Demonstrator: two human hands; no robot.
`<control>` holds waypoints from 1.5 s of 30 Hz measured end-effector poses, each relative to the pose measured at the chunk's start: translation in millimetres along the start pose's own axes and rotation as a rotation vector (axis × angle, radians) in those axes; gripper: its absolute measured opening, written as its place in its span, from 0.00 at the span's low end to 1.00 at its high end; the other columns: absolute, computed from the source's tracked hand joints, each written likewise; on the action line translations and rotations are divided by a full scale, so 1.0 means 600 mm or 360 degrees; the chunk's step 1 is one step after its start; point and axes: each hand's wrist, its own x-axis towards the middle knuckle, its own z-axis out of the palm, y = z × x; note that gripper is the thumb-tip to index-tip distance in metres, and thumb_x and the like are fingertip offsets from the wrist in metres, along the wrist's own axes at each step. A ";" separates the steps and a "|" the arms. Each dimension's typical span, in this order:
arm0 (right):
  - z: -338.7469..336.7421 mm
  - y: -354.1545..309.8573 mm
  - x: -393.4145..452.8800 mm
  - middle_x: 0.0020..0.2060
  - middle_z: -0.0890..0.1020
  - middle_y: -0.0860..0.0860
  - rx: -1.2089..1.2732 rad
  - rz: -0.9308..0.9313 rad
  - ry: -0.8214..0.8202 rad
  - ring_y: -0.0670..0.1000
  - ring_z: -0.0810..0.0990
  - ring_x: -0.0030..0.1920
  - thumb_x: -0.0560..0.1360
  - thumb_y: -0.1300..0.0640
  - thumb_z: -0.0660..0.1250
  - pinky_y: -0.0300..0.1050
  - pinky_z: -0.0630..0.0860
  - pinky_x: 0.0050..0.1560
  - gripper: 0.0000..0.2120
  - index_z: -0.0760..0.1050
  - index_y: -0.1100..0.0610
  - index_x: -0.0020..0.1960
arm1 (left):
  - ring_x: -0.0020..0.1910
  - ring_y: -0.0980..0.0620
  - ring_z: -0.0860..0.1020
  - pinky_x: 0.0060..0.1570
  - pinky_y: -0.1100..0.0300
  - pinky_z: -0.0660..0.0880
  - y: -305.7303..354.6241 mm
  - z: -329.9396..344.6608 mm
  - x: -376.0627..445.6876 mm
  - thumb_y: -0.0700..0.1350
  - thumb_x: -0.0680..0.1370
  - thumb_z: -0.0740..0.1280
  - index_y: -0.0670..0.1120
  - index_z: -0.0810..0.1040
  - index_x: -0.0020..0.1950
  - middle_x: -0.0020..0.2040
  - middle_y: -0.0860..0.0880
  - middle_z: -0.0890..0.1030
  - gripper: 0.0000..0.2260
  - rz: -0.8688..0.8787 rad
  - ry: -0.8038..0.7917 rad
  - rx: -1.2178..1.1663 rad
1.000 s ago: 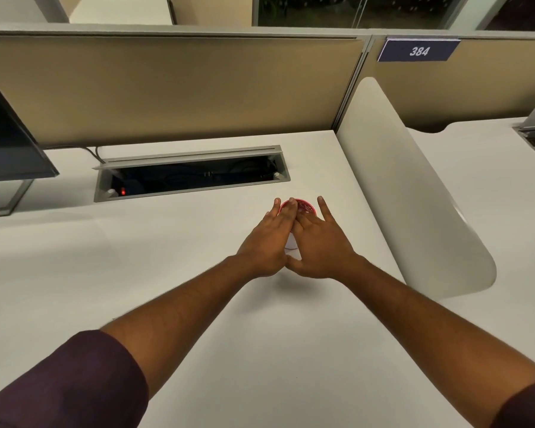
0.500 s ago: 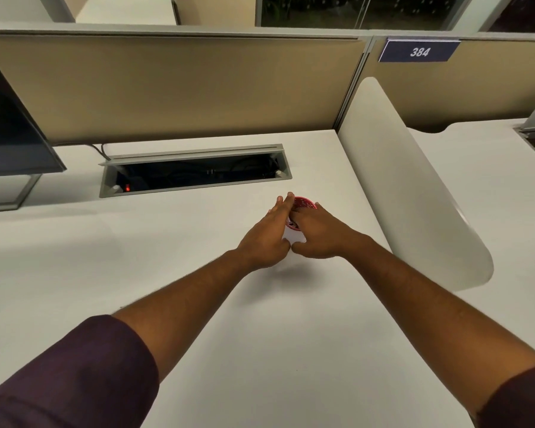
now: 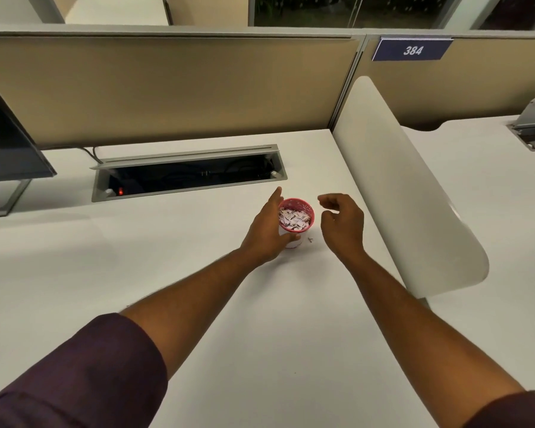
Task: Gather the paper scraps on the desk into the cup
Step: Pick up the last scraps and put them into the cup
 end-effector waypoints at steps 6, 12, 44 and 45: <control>0.020 0.085 -0.014 0.68 0.77 0.57 -0.0516 -0.0221 -0.0575 0.59 0.75 0.68 0.75 0.69 0.67 0.49 0.71 0.69 0.22 0.77 0.61 0.68 | 0.73 0.48 0.68 0.68 0.59 0.67 -0.011 -0.010 -0.001 0.47 0.71 0.78 0.48 0.56 0.79 0.76 0.47 0.67 0.43 0.0009 0.0109 0.0008; 0.030 0.106 -0.043 0.64 0.80 0.52 -0.0915 -0.0479 -0.0601 0.57 0.75 0.64 0.82 0.60 0.63 0.48 0.75 0.61 0.15 0.80 0.55 0.66 | 0.72 0.47 0.69 0.69 0.51 0.72 -0.025 -0.045 -0.006 0.45 0.71 0.78 0.47 0.57 0.79 0.75 0.47 0.68 0.43 -0.0033 0.0217 0.0000; 0.024 -0.017 -0.135 0.44 0.83 0.47 0.0036 -0.0154 0.0351 0.46 0.81 0.44 0.73 0.69 0.67 0.34 0.79 0.44 0.10 0.79 0.56 0.49 | 0.77 0.46 0.63 0.73 0.52 0.63 -0.006 -0.005 -0.054 0.45 0.74 0.76 0.48 0.53 0.80 0.80 0.48 0.61 0.42 -0.0053 0.0083 0.0019; 0.031 -0.013 -0.151 0.43 0.82 0.47 0.0035 -0.0118 0.0375 0.46 0.81 0.43 0.72 0.69 0.66 0.37 0.79 0.44 0.11 0.78 0.55 0.48 | 0.77 0.47 0.62 0.74 0.52 0.62 -0.017 -0.011 -0.063 0.45 0.75 0.74 0.48 0.54 0.80 0.80 0.48 0.61 0.40 -0.0073 0.0086 0.0067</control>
